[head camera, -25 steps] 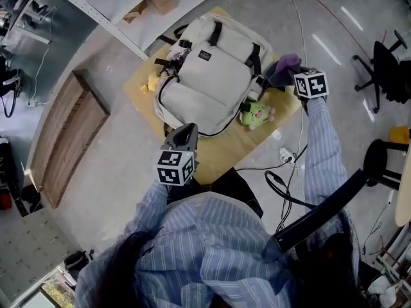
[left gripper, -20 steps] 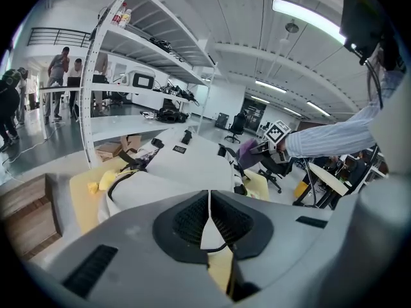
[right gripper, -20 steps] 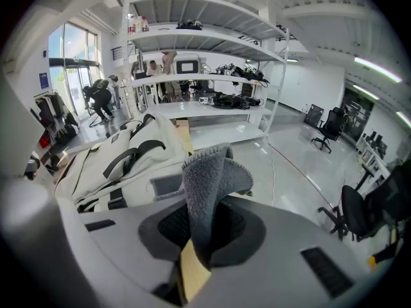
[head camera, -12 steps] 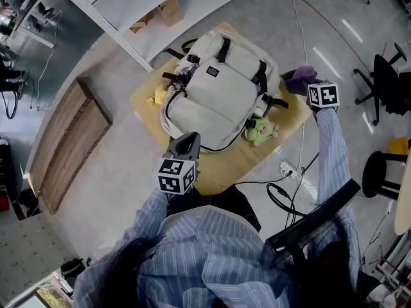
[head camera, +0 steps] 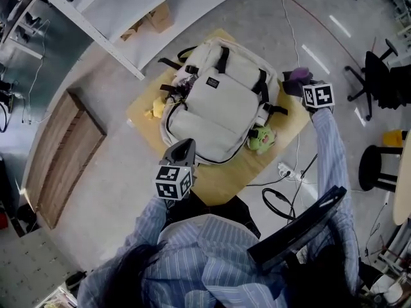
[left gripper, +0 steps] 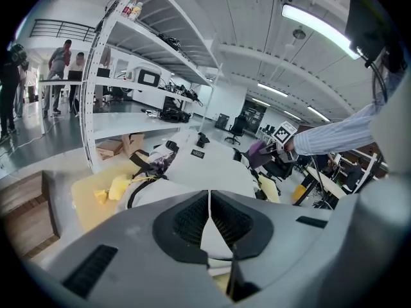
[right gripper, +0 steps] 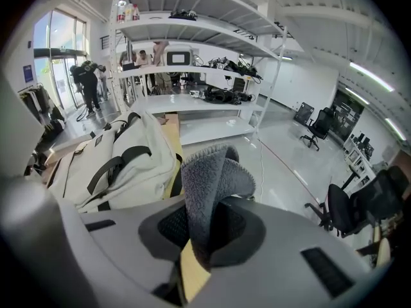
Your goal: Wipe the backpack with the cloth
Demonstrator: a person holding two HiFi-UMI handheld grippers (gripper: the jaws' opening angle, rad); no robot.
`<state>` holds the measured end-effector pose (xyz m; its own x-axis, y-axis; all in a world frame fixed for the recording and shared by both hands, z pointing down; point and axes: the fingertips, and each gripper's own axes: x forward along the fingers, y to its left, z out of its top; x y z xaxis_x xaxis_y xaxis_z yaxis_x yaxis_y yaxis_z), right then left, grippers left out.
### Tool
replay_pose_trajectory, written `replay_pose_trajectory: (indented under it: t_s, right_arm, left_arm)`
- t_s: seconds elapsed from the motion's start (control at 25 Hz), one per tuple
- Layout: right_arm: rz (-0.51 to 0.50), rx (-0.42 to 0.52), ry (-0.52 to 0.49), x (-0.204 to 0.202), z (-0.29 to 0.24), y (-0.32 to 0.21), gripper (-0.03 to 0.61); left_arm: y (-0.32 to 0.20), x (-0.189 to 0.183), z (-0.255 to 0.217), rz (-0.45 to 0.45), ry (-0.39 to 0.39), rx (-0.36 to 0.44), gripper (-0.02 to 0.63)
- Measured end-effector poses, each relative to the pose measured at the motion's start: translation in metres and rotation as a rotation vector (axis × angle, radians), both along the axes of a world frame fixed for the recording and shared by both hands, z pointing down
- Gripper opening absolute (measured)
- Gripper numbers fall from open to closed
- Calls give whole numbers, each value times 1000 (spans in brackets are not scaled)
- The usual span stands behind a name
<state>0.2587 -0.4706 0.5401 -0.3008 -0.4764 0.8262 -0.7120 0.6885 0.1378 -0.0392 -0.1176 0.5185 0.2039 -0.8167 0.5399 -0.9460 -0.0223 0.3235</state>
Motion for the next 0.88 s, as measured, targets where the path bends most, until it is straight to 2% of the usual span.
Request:
replay_pose_trajectory:
  t_s: [0.36,0.64,0.88]
  right_arm:
    - [-113,-15,66,-66,6,-14,41]
    - [-221,16,130,-131,2,-34,41]
    - [-345,55,135,-199,-7,-46,41]
  left_arm:
    - [-5,-25,15,9,39,1,14]
    - [-6,-53,34,-26,67,-17,14]
    - [-11,-74,42,-73,78,-14,14]
